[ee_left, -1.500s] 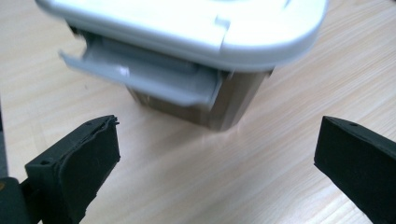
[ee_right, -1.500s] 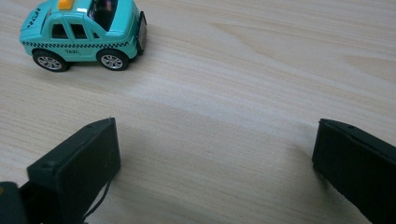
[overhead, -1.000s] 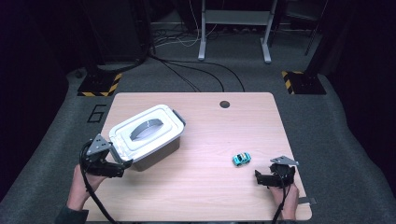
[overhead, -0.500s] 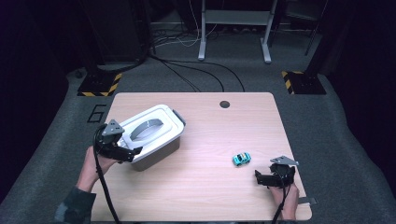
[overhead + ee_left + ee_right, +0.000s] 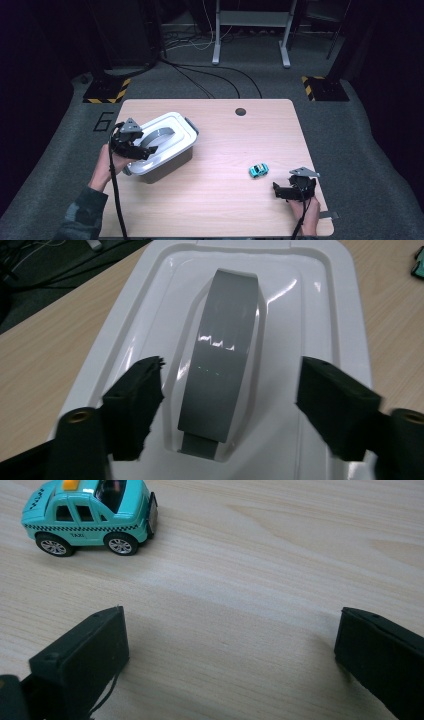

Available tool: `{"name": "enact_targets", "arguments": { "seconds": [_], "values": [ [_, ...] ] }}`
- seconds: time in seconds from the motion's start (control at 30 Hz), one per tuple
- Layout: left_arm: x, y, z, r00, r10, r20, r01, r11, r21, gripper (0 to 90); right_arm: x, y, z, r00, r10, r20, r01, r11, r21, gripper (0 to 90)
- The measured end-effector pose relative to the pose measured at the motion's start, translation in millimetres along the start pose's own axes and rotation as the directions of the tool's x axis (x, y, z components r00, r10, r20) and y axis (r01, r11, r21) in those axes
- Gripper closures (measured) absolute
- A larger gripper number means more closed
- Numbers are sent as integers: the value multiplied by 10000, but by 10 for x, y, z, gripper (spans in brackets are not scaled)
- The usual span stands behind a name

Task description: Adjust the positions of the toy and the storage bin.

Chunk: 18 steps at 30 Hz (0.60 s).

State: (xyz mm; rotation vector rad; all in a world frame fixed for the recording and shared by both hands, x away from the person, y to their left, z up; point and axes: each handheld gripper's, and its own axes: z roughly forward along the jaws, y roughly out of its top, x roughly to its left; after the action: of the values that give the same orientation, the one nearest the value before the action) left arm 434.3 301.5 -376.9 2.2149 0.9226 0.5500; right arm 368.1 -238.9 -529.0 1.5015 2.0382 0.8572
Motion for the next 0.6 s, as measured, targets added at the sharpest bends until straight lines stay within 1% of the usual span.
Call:
{"name": "enact_targets", "arguments": {
  "seconds": [0.03, 0.07, 0.13, 0.17, 0.23, 0.27, 0.3, 0.4, 0.43, 0.47, 0.5, 0.6],
  "values": [
    [2, 5, 35, 9999, -102, -36, 102, 9999, -45, 315, 0, 0, 0, 10000, 0, -2, 0, 10000, 4, 2],
    [2, 5, 35, 9999, -102, -36, 102, 9999, -45, 348, 0, 0, 0, 10000, 0, -2, 0, 10000, 4, 2],
    [19, 8, 55, 10000, -48, 18, 48, 10000, 86, 388, 0, 0, 0, 10000, -1, 0, 1, 10000, 1, 2],
    [27, 7, 71, 10000, -88, 15, 88, 10000, 23, 424, 0, 0, 0, 10000, 1, -1, -1, 10000, 0, 2],
    [28, 8, 73, 9999, -111, 54, 111, 9999, -10, 462, 0, 0, 0, 10000, -1, 0, 1, 10000, 3, 2],
    [27, 10, 72, 9999, -106, 96, 107, 9999, -38, 462, 0, 0, 0, 10000, 2, 0, -2, 10000, 3, 2],
    [9, 16, 81, 9999, -106, 90, 107, 9999, -65, 500, 0, 0, 0, 10000, 2, -1, -2, 10000, 3, 2],
    [-7, 27, 82, 9999, -167, -28, 167, 9998, -56, 558, 0, 0, 0, 10000, 0, -1, 0, 10000, 1, 2],
    [-8, 31, 80, 9998, -157, -128, 157, 9999, -17, 558, 0, 0, 0, 10000, 1, -1, -1, 10000, 0, 2],
    [0, 28, 81, 9994, -263, -236, 261, 9996, -82, 604, 0, 0, 0, 10000, 1, 1, -1, 10000, 0, 2],
    [10, 29, 75, 9995, -282, -155, 281, 9996, -38, 608, 0, 0, 0, 10000, 2, 0, -2, 10000, 0, 2],
    [9, 31, 76, 9993, -336, -155, 336, 9994, -32, 608, 0, 0, 0, 10000, 1, -1, -1, 10000, 2, 2]
  ]
}}
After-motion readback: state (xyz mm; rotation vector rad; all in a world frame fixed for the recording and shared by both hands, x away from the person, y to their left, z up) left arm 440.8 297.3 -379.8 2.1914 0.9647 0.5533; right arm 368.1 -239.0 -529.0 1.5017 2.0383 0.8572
